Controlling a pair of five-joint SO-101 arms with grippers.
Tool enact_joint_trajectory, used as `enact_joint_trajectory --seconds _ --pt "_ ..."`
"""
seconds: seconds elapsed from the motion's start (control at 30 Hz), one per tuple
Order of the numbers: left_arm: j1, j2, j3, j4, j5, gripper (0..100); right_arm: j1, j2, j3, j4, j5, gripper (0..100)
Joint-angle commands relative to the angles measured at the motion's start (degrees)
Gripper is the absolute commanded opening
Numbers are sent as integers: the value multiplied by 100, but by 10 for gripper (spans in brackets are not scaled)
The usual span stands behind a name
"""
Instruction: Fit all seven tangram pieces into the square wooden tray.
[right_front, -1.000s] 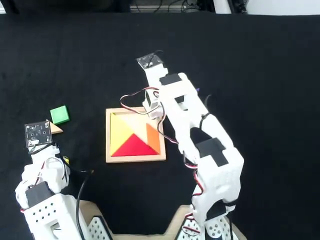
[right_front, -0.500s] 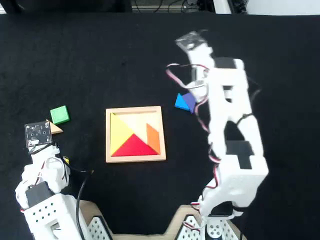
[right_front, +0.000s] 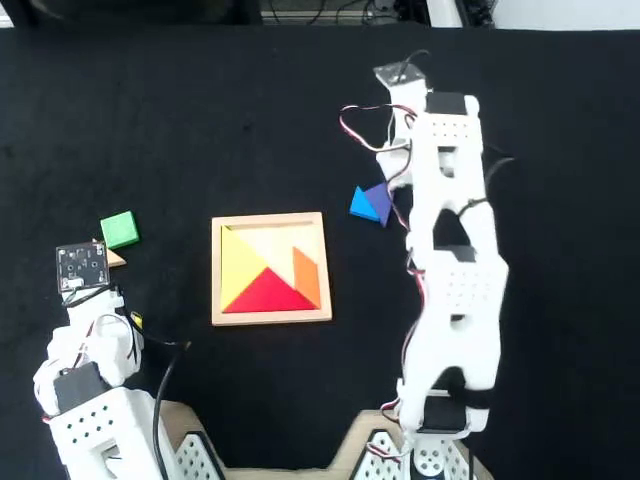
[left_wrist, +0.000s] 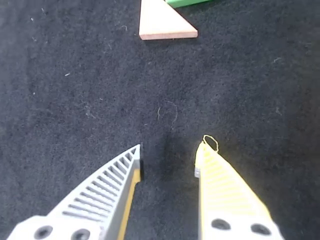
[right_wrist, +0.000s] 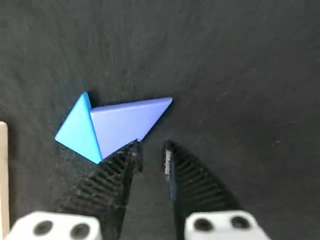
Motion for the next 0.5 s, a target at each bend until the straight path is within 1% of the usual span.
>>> enact_joint_trajectory --seconds 0.0,0.13,0.27,0.47 --pt "75 -35 -31 -70 -18 181 9 743 -1358 756 -62 10" --pt "75 -35 -31 -70 -18 181 -53 1376 -2132 1187 -35 18" --pt "75 -35 -31 -70 -18 181 -167 1613 -2642 1512 -35 18" --pt "75 -35 -31 -70 -18 181 -334 1279 -1508 1512 -26 11"
